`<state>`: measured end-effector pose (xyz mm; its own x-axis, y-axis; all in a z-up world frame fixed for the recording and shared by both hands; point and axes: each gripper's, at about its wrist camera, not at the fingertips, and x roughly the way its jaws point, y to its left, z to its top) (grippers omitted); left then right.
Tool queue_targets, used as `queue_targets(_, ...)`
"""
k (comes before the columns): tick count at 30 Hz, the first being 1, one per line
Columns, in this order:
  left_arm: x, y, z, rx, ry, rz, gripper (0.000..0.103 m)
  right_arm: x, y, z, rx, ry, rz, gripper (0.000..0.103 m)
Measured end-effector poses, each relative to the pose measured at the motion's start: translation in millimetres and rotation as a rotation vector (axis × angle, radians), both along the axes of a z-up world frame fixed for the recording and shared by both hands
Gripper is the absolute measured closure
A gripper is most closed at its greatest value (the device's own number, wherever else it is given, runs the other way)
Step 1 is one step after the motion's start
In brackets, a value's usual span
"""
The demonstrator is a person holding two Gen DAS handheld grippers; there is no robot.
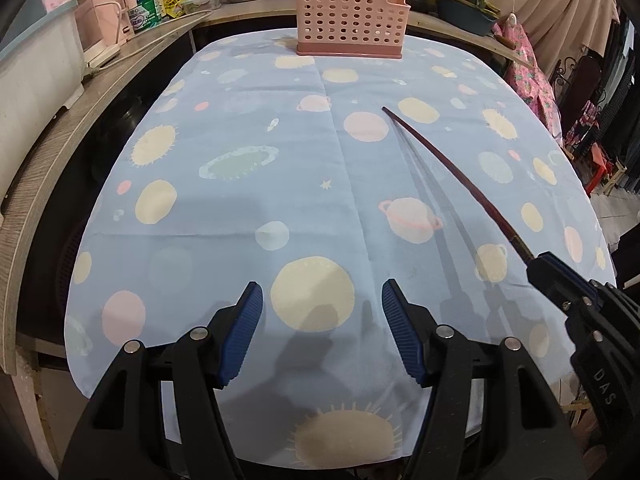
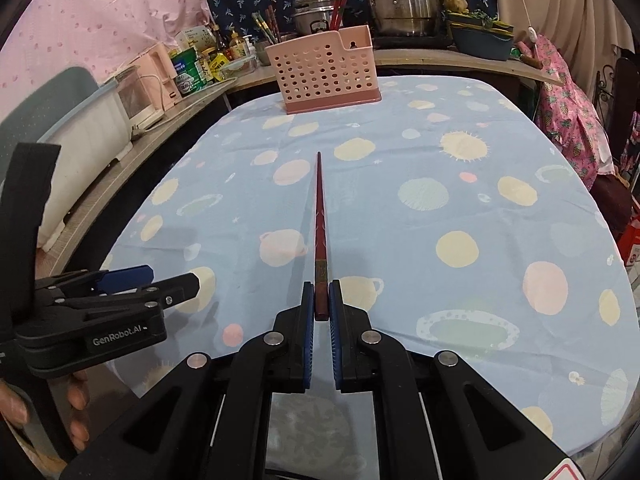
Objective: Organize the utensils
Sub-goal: 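Lift the dark red chopstick with the right tool up over the holder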
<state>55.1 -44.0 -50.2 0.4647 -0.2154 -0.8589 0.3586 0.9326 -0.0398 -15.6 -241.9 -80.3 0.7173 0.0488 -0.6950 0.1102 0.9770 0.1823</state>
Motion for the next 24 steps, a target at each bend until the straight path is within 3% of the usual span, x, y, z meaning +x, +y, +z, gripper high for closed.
queue_targets(16, 16.4, -3.7, 36.1, 0.008, -0.074, 0.006, 0.044, 15.8, -17.8, 68.7, 0.014, -0.136, -0.029, 0.095)
queue_targets(24, 32.1, -9.1, 54.7, 0.004, -0.091, 0.014, 0.032, 28.7, -26.4, 93.2, 0.009, -0.181, -0.042, 0.095)
